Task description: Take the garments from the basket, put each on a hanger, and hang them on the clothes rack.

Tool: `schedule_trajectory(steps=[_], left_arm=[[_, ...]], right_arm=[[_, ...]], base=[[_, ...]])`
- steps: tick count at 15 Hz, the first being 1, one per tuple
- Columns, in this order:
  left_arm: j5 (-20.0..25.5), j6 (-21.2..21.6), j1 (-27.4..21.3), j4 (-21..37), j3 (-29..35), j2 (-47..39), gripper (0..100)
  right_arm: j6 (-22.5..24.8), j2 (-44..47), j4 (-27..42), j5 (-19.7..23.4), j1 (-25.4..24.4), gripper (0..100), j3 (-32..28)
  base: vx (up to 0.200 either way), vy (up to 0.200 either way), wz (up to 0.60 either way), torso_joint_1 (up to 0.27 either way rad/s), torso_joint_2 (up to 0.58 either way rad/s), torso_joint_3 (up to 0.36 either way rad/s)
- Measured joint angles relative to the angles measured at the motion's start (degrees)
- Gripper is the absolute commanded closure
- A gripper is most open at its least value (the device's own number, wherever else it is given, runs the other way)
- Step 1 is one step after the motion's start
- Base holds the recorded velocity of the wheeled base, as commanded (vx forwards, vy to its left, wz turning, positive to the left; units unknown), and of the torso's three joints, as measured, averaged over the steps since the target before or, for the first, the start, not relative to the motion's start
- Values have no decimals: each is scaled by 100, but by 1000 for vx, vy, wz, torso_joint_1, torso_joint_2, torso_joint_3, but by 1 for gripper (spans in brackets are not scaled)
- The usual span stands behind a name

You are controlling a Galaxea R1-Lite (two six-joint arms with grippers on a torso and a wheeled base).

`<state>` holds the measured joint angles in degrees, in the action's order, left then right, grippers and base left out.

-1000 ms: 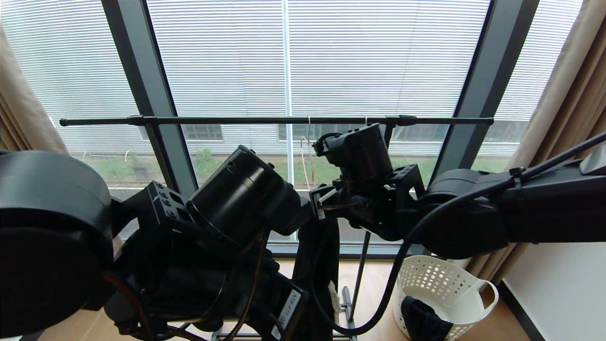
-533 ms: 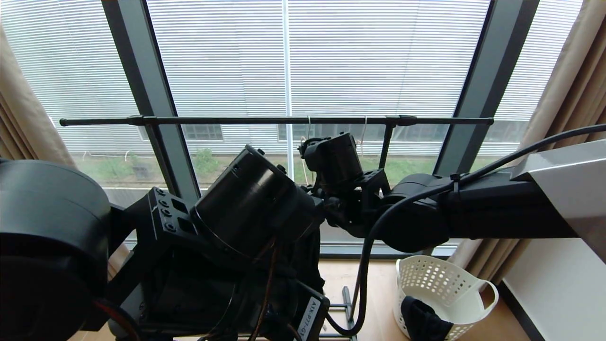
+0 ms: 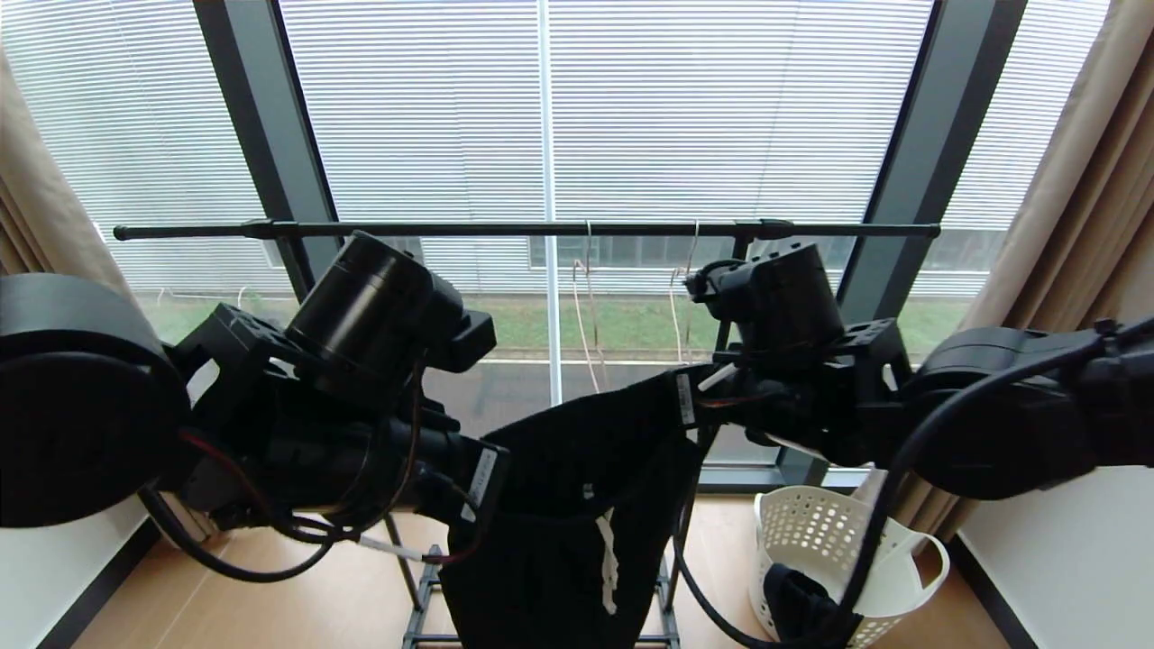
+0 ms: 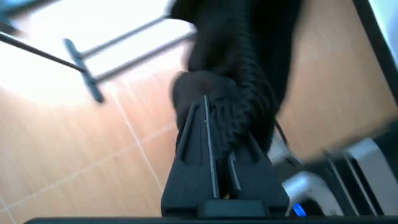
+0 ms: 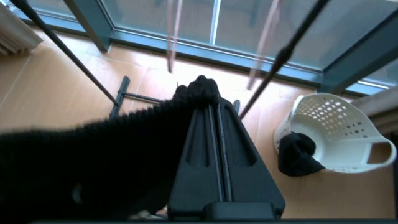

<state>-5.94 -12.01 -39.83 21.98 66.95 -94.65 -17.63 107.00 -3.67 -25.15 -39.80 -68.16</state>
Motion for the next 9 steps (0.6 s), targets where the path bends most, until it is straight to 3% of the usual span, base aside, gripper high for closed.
schedule_trajectory(steps=[4,9], left_arm=[[-372,143,461,-285,575,-474,100],[-695,106,516,-290,1598,-1252,100]], right_arm=[[-115,-840,-13,28,80,100,1100],[110,-1113,48,46,65,100,1441]], base=[[0,0,0,0,0,0],[0,0,0,0,0,0]])
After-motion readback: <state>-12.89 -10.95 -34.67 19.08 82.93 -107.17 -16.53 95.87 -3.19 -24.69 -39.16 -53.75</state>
